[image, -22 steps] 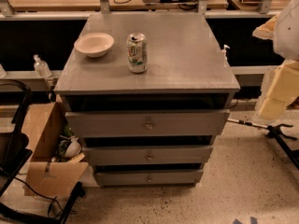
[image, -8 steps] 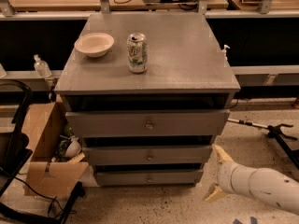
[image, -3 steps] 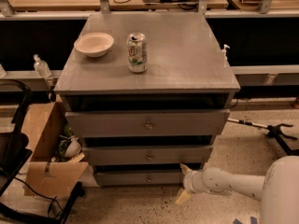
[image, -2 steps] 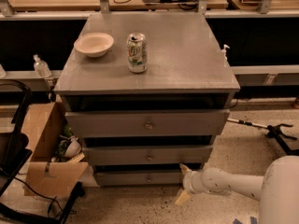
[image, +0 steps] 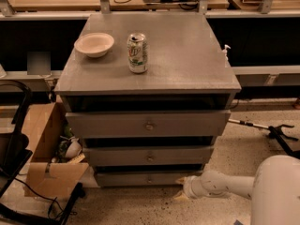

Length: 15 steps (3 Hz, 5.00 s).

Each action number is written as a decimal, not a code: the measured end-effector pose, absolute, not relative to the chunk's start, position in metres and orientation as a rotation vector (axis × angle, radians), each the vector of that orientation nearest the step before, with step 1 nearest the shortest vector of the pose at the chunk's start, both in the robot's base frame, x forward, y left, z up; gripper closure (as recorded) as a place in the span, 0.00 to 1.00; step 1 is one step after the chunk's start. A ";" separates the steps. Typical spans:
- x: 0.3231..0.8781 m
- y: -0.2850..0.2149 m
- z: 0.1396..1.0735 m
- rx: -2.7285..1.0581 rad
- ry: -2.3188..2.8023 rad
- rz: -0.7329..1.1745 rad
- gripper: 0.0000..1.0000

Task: Open bottom drawer

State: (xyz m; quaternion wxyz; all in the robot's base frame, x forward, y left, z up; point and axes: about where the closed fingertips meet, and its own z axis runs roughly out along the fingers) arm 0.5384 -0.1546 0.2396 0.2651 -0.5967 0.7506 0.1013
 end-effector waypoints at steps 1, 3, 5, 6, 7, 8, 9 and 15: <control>0.538 -0.153 0.240 -1.612 2.027 0.272 0.33; 0.594 -0.156 0.206 -1.651 2.051 0.288 0.00; 0.595 -0.144 0.193 -1.681 2.055 0.320 0.15; 0.597 -0.128 0.178 -1.687 2.053 0.376 0.37; 0.597 -0.128 0.178 -1.687 2.053 0.376 0.62; 0.597 -0.128 0.182 -1.687 2.053 0.376 0.85; 0.597 -0.128 0.186 -1.687 2.053 0.376 1.00; 0.596 -0.128 0.188 -1.687 2.053 0.376 1.00</control>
Offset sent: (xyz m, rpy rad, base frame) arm 0.0563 -0.0012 -0.0212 -0.0255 -0.0027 0.0418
